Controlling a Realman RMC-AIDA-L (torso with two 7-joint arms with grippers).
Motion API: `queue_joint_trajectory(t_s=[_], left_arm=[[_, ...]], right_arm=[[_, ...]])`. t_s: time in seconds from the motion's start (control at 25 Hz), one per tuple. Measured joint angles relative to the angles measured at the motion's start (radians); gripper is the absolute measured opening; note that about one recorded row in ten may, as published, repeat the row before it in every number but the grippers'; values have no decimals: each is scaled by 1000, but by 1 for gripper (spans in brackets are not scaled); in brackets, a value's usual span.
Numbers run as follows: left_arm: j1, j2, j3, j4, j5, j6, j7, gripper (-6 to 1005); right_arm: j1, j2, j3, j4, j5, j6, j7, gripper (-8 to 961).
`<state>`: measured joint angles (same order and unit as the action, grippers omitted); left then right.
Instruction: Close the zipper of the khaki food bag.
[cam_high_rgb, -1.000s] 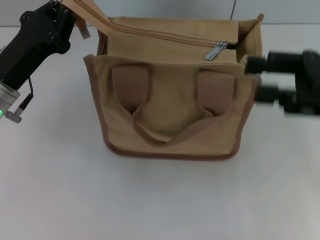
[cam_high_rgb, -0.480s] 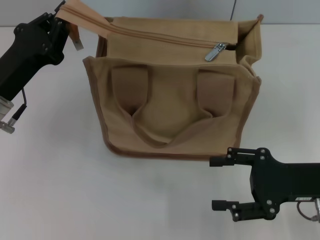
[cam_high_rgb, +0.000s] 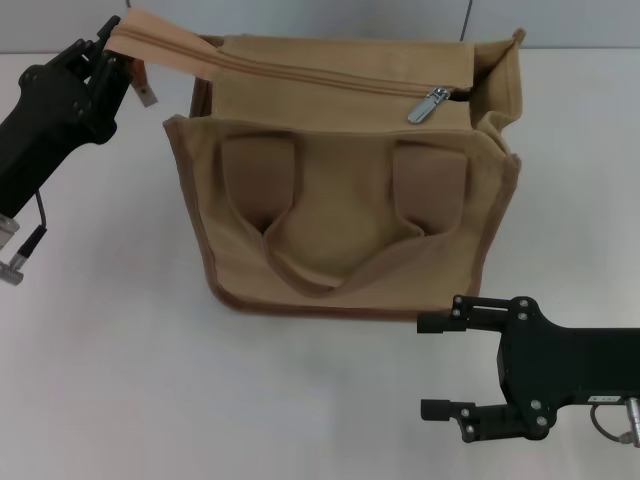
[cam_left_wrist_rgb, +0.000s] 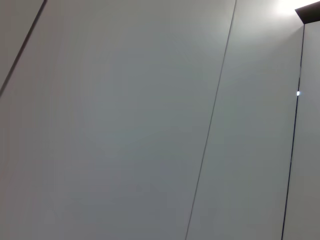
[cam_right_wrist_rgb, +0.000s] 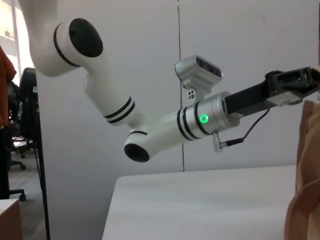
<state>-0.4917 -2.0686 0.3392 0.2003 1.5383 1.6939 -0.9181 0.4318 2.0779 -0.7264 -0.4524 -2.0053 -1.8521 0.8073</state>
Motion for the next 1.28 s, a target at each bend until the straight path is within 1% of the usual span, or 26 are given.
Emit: queue_joint_trajectory(t_s=[0.04, 0.08, 0.12, 0.16, 0.24, 0.28, 0.32, 0.44, 0.48, 0.52, 0.6, 0.64, 0.68, 0.72, 0.76, 0.8, 0.84, 0.88, 0.92, 0.96, 1.0, 1.08, 1.16, 1.2, 1.28], left_arm=[[4, 2, 4, 9, 5, -2, -23, 20], [13, 8, 23, 53, 36, -7, -83, 20], [13, 8, 23, 53, 36, -7, -83, 54], [20, 11, 34, 82, 51, -7, -117, 88], [39, 22, 68, 169, 96, 0, -215, 157], [68, 42, 108, 257, 132, 23, -296, 191], [68, 42, 108, 257, 132, 23, -296, 237], [111, 73, 143, 354, 168, 71, -364, 377], [137, 95, 149, 386, 196, 128, -376, 423], [137, 95, 149, 386, 196, 128, -376, 470], [153, 112, 153, 394, 221, 191, -364, 565], [158, 116, 154, 394, 232, 220, -353, 613], [166, 115, 164, 391, 250, 266, -316, 660], [166, 115, 164, 391, 250, 266, -316, 675], [171, 102, 201, 386, 257, 280, -277, 691], [171, 102, 201, 386, 257, 280, -277, 706], [172, 96, 239, 386, 258, 281, -260, 721], [173, 83, 319, 386, 259, 281, -235, 737], [173, 83, 319, 386, 259, 281, -235, 752], [170, 73, 384, 386, 259, 279, -222, 767], [170, 73, 384, 386, 259, 279, -222, 783], [162, 57, 463, 385, 264, 272, -196, 798], [159, 47, 478, 385, 277, 269, -173, 798], [159, 47, 478, 385, 277, 269, -173, 798], [158, 38, 476, 385, 298, 254, -148, 798]], right_arm=[[1, 1, 2, 2, 1, 0, 0, 751], [4, 1, 4, 8, 3, 1, 0, 751], [4, 1, 4, 8, 3, 1, 0, 751], [5, 1, 5, 10, 3, 1, 0, 751], [10, 1, 6, 12, 3, 1, 2, 750], [14, 2, 6, 13, 4, 1, 7, 750], [14, 2, 6, 13, 4, 1, 7, 750], [16, 2, 6, 14, 5, 6, 11, 750], [19, 4, 6, 16, 5, 13, 11, 750], [19, 4, 6, 16, 5, 13, 11, 750], [26, 4, 5, 30, 5, 18, 12, 750], [28, 4, 6, 35, 5, 20, 12, 750], [32, 4, 12, 43, 5, 22, 13, 751], [32, 4, 12, 43, 5, 22, 13, 751], [33, 4, 29, 49, 5, 24, 14, 751], [33, 4, 29, 49, 5, 24, 14, 751], [33, 4, 40, 54, 5, 25, 14, 751], [35, 4, 47, 63, 5, 25, 14, 751], [35, 4, 47, 63, 5, 25, 14, 751], [36, 4, 47, 71, 5, 26, 15, 751], [36, 4, 47, 71, 5, 26, 15, 751], [42, 2, 39, 82, 3, 33, 15, 751], [43, 2, 38, 86, 1, 41, 15, 752], [43, 2, 38, 86, 1, 41, 15, 752], [44, 2, 38, 90, 0, 45, 15, 752]])
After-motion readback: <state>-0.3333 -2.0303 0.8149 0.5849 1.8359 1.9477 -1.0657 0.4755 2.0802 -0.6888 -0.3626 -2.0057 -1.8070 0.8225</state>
